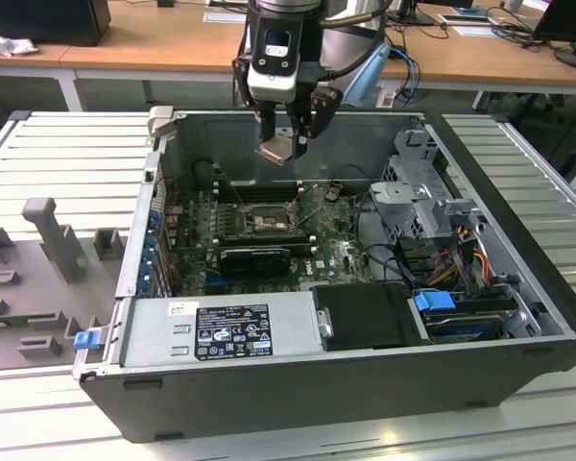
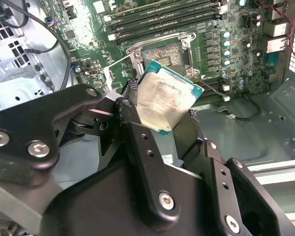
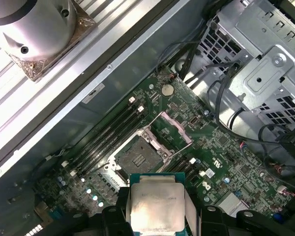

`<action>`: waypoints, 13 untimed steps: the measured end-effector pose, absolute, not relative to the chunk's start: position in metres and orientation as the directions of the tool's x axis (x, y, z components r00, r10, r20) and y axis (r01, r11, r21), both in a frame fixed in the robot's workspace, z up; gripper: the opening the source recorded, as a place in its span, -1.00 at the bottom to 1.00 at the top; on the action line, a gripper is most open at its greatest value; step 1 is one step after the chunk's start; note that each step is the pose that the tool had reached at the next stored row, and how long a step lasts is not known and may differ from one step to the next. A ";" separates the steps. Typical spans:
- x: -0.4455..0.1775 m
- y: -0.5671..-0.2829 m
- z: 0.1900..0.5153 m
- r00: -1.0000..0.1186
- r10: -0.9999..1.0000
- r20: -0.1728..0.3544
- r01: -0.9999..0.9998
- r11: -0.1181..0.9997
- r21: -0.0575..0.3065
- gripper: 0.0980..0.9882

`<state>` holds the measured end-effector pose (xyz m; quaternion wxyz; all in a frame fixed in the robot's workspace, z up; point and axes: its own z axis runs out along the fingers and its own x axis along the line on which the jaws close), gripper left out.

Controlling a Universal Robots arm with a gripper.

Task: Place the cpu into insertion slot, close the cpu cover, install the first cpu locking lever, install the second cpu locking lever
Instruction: 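Place the cpu into insertion slot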

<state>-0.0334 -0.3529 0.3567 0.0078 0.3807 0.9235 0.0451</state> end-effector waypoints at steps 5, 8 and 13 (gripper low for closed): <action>-0.033 -0.353 0.357 -0.692 0.722 0.020 0.721 0.688 0.089 -0.03; -0.033 -0.353 0.356 -0.677 0.736 0.020 0.734 0.673 0.089 -0.03; -0.033 -0.353 0.356 -0.658 0.753 0.020 0.751 0.654 0.089 -0.03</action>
